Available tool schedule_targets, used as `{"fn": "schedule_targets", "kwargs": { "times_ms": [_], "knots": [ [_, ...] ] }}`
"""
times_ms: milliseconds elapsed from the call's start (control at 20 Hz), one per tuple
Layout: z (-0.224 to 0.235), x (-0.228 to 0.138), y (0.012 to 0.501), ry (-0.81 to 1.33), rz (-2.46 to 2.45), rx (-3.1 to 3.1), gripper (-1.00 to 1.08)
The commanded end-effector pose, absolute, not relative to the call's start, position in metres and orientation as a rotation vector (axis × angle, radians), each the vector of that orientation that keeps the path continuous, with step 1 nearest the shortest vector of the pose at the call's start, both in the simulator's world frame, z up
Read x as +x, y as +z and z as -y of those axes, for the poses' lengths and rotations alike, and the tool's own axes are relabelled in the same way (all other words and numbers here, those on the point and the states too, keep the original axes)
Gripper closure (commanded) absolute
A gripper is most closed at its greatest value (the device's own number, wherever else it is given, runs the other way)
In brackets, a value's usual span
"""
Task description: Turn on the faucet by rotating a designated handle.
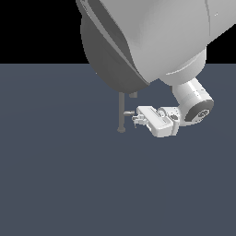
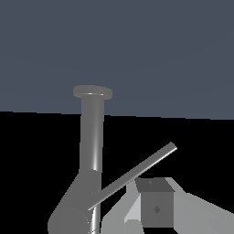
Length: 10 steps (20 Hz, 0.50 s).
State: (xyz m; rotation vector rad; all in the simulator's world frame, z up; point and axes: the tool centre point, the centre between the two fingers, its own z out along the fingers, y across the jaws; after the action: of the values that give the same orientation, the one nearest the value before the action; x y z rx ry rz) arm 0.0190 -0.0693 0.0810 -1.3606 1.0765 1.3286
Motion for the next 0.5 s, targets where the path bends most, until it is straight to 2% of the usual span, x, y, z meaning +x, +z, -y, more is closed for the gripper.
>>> {"fn": "schedule_targets", "kwargs": {
  "times_ms": [0,200,250,450],
  "knots": [
    [0.070,0.016,0.055,1.338,-1.112,-1.345,1.08],
    [0.070,0.018,0.045,1.341,-1.117,-1.342,1.08],
    [0.068,0.026,0.073,1.324,-1.078,-1.360,1.08],
    [0.067,0.031,0.063,1.328,-1.087,-1.356,1.08]
  ]
}}
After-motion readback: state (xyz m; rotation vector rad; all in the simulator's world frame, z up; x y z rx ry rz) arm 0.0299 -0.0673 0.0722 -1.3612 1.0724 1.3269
